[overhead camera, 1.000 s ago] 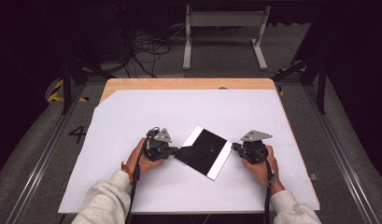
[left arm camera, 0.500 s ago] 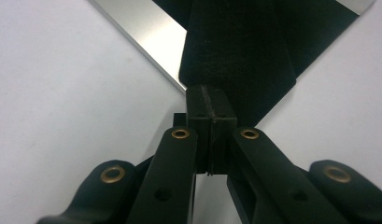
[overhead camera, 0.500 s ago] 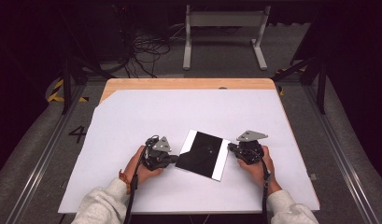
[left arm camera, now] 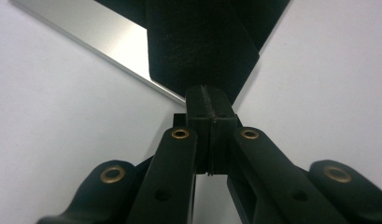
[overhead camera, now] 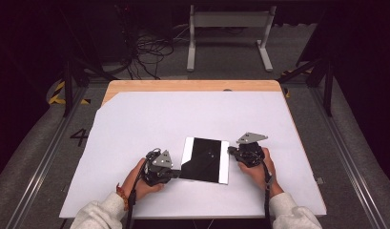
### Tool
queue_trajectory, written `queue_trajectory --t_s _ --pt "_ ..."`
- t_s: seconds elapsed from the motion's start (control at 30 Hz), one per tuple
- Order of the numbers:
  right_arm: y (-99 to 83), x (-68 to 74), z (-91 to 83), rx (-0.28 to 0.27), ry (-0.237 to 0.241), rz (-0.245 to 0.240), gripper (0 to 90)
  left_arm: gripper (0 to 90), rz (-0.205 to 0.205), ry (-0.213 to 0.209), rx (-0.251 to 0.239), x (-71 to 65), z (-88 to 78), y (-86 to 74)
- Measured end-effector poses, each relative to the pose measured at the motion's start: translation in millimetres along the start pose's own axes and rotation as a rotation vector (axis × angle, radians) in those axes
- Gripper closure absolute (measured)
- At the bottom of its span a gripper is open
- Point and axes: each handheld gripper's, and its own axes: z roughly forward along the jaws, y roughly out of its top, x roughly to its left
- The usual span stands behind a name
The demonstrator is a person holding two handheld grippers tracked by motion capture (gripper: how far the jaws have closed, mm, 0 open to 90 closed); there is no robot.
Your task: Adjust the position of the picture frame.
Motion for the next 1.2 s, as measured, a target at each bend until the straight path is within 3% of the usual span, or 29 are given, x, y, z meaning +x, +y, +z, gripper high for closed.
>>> queue_trajectory --t_s 0.13,0.33,0.6,1.2 --pt "2.1 -0.3 3.3 -0.006 0.009 -0.001 90.0 89.5 0.007 -0.006 -0.004 -4.9 -0.2 -1.2" --pt "5.3 1.1 8.1 -0.011 0.024 -0.001 90.0 88.4 0.029 -0.057 -0.012 -16.3 2.3 -0.9" --pt "5.4 0.8 8.5 -0.011 0.041 -0.003 90.0 86.9 0.061 -0.065 -0.011 -27.3 7.1 3.6" --pt "4.9 0.8 8.1 -0.011 0.044 0.000 90.0 85.9 0.091 -0.093 -0.019 -43.0 17.9 13.7"
